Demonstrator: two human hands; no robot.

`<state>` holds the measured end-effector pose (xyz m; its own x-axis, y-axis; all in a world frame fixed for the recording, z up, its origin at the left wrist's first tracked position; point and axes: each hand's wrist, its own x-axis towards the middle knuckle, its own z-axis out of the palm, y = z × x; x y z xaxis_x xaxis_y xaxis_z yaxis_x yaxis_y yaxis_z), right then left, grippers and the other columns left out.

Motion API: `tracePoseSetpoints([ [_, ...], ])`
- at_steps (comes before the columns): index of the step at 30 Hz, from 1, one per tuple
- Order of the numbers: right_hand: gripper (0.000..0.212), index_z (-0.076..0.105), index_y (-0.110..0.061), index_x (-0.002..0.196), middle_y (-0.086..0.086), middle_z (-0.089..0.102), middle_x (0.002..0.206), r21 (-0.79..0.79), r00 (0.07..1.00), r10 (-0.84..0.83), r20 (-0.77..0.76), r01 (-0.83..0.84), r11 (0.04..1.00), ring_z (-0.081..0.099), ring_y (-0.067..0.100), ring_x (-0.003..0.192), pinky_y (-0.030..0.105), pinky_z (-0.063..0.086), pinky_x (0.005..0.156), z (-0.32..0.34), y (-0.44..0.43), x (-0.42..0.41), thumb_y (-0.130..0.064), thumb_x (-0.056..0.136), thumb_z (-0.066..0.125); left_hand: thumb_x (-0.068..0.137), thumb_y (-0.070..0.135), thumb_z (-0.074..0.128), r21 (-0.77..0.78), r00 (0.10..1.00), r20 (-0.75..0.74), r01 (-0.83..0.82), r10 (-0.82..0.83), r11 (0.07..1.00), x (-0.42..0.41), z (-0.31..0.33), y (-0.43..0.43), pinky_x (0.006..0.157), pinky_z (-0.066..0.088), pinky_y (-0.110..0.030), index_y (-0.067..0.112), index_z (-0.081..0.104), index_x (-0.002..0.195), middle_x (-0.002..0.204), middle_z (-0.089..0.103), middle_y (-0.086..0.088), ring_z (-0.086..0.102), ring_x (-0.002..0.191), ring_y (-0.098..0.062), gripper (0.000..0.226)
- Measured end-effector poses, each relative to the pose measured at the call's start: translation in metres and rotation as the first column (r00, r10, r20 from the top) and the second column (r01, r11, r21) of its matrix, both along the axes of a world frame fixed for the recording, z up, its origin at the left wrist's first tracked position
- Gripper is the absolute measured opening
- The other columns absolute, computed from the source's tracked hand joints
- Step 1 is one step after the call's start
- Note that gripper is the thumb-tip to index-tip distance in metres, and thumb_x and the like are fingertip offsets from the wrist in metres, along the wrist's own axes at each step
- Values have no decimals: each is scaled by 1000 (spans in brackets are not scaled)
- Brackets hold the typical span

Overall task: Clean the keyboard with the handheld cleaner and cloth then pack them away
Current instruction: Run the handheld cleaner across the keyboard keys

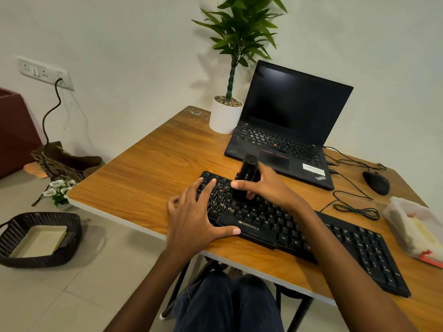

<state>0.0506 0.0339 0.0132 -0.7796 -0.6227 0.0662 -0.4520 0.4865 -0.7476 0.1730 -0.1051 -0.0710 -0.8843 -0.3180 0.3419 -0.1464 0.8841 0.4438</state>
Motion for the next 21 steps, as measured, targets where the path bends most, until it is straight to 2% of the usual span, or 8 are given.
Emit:
tracePoseSetpoints([
  [2, 52, 48, -18, 114, -1, 62, 100, 34, 1000, -14, -21, 15, 999, 63, 12, 78, 22, 52, 65, 3, 0, -2, -41, 73, 73, 42, 101, 10, 4, 1000, -1, 3, -3, 1000, 0, 0, 0, 101, 22, -46, 32, 24, 146, 151, 29, -1, 31, 135, -21, 125],
  [4, 58, 47, -18, 117, -4, 59, 101, 68, 984, -48, -170, 60, 996, 58, 11, 86, 21, 48, 70, 2, -5, -3, -45, 73, 72, 43, 101, 10, 8, 1000, -6, 3, -3, 1000, 0, 0, 0, 101, 22, -46, 32, 25, 145, 151, 29, -2, 32, 135, -22, 125],
  [5, 60, 46, -18, 120, -5, 58, 101, 72, 981, -38, -192, 53, 996, 58, 12, 87, 22, 47, 72, 0, -7, -2, -46, 72, 72, 43, 101, 10, 8, 1000, -4, 4, -4, 1000, 0, 0, 0, 102, 22, -46, 32, 25, 146, 151, 29, -2, 31, 135, -22, 125],
  [9, 54, 47, -19, 115, 1, 62, 103, 64, 1000, 17, -13, -16, 998, 64, 15, 81, 24, 53, 65, 5, -4, -2, -42, 73, 72, 42, 101, 10, 10, 1000, -7, 4, -4, 1000, 0, 0, 0, 102, 22, -46, 32, 24, 146, 151, 28, -1, 30, 136, -21, 126],
  [12, 59, 47, -20, 119, -6, 58, 104, 88, 989, -29, -148, 42, 995, 58, 11, 89, 22, 47, 72, 4, -4, -4, -46, 73, 71, 44, 101, 12, 15, 1000, -9, 4, -4, 1000, 0, -1, 0, 101, 23, -46, 31, 26, 145, 150, 30, -2, 32, 134, -22, 124],
  [16, 49, 49, -18, 111, 1, 64, 98, 52, 999, 40, 23, -41, 998, 65, 16, 77, 30, 54, 66, 5, -3, -2, -38, 73, 73, 46, 101, 15, 10, 1000, -22, -2, 3, 1000, 0, -1, 0, 99, 26, -48, 30, 29, 145, 149, 33, -3, 36, 133, -23, 122],
  [19, 51, 48, -20, 111, -4, 62, 99, 93, 990, -11, -142, 24, 995, 60, 9, 82, 24, 49, 71, 7, -3, -5, -43, 73, 73, 44, 101, 13, 10, 1000, -15, -4, 4, 1000, 0, -1, 0, 100, 25, -48, 31, 28, 145, 149, 32, -2, 35, 133, -22, 124],
  [21, 47, 48, -21, 109, -3, 62, 98, 82, 996, 43, -74, -37, 996, 62, 10, 82, 22, 49, 68, 6, -4, -2, -39, 74, 73, 43, 101, 13, 9, 1000, -12, -5, 5, 1000, 0, 0, 0, 101, 24, -47, 31, 26, 145, 150, 30, -2, 33, 134, -22, 125],
])
